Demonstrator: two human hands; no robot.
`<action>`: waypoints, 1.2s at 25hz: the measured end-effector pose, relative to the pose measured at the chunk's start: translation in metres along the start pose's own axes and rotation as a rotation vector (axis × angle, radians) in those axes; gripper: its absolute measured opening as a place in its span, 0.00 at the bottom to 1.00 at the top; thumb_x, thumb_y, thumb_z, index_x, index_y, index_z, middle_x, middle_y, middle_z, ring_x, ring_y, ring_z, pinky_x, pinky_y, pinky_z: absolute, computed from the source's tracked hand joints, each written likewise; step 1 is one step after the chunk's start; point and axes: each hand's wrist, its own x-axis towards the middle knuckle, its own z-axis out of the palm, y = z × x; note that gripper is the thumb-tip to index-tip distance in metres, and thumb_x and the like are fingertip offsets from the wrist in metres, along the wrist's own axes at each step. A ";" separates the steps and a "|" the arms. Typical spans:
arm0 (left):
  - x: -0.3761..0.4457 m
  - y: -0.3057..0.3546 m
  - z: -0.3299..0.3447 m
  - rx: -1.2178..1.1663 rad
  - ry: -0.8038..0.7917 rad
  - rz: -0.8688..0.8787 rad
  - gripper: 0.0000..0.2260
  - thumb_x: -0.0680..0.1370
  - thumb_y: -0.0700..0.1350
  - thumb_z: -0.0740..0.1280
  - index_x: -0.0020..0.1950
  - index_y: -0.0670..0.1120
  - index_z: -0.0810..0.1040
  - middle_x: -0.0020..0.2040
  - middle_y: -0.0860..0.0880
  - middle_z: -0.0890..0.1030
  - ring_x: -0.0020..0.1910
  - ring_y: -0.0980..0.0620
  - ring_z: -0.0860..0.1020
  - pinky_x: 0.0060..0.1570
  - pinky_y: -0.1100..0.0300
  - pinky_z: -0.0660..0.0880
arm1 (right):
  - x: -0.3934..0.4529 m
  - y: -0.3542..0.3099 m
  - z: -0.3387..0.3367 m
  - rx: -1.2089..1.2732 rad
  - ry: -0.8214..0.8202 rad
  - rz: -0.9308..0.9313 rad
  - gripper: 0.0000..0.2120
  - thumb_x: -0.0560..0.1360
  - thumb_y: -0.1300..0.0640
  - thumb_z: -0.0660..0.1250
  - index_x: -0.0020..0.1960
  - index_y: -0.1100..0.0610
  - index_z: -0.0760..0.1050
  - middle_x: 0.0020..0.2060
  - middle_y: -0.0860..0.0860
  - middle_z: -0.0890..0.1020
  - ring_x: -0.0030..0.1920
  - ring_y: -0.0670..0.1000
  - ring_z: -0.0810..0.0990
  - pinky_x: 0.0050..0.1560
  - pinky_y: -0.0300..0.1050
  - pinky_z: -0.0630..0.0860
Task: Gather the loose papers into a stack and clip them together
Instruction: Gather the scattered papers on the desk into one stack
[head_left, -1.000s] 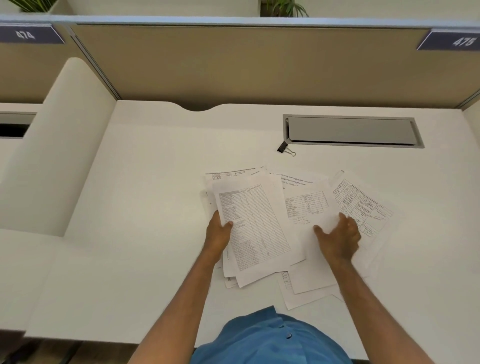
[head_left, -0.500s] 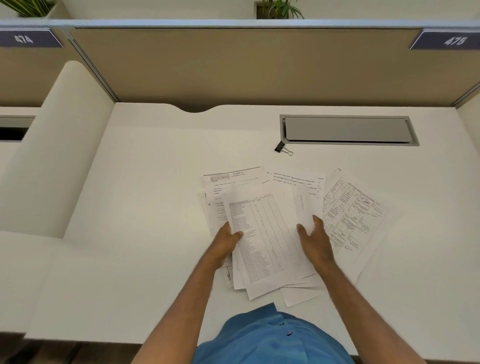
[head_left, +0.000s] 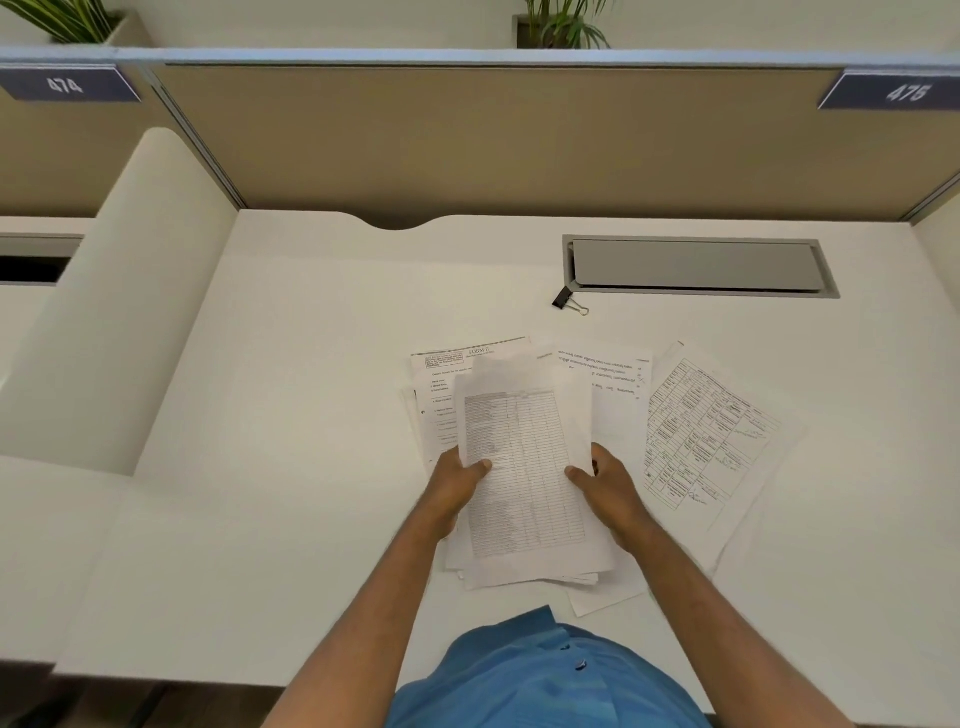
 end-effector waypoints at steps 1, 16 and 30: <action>-0.002 0.003 -0.001 -0.045 0.002 0.009 0.17 0.83 0.39 0.67 0.72 0.45 0.75 0.63 0.49 0.83 0.60 0.51 0.81 0.57 0.58 0.79 | 0.000 0.000 0.000 -0.012 0.070 -0.037 0.15 0.78 0.58 0.70 0.64 0.50 0.76 0.61 0.50 0.82 0.60 0.51 0.81 0.54 0.40 0.77; -0.045 0.098 0.000 -0.381 0.051 0.414 0.15 0.78 0.41 0.74 0.65 0.43 0.81 0.59 0.42 0.86 0.58 0.42 0.85 0.58 0.44 0.82 | -0.045 -0.095 -0.015 0.183 0.115 -0.444 0.15 0.80 0.57 0.69 0.65 0.48 0.75 0.56 0.45 0.84 0.55 0.44 0.84 0.52 0.44 0.83; -0.048 0.054 0.005 -0.196 -0.005 0.350 0.17 0.74 0.38 0.77 0.59 0.55 0.83 0.58 0.51 0.87 0.60 0.51 0.83 0.62 0.53 0.80 | -0.046 -0.050 -0.003 0.180 0.186 -0.293 0.17 0.80 0.63 0.68 0.66 0.51 0.73 0.56 0.47 0.82 0.59 0.51 0.81 0.59 0.46 0.78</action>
